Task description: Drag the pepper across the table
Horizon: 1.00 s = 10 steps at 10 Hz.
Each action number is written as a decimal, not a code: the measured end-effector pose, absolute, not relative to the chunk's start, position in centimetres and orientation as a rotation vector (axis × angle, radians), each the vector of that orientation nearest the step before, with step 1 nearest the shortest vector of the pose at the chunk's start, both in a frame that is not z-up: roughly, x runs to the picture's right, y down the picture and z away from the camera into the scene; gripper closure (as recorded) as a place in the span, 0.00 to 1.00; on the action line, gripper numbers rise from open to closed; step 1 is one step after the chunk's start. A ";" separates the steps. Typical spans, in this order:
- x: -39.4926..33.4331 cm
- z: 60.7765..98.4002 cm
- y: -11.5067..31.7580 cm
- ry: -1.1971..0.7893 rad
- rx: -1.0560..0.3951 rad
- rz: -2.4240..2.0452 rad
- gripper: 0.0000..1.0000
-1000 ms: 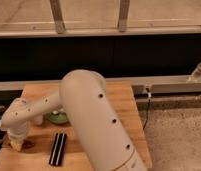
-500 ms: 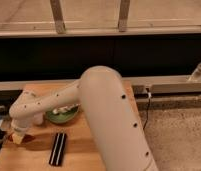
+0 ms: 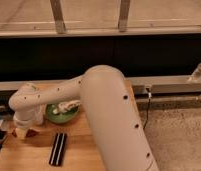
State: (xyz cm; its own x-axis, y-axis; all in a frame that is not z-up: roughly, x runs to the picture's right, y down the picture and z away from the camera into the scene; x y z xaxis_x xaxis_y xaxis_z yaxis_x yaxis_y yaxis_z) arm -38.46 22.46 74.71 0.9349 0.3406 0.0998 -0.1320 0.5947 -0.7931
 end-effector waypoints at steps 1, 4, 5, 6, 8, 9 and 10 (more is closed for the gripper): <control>-37.2 75.5 23.2 -0.216 -0.910 0.281 0.86; -31.8 76.9 24.3 -0.128 -0.942 0.347 0.86; -30.3 77.1 24.3 -0.108 -0.946 0.368 0.86; -28.1 77.5 23.9 -0.076 -0.946 0.397 0.86; -25.4 78.3 22.7 -0.016 -0.936 0.437 0.86; -24.6 78.5 22.3 -0.003 -0.933 0.452 0.86; -23.3 78.8 21.9 0.015 -0.931 0.475 0.86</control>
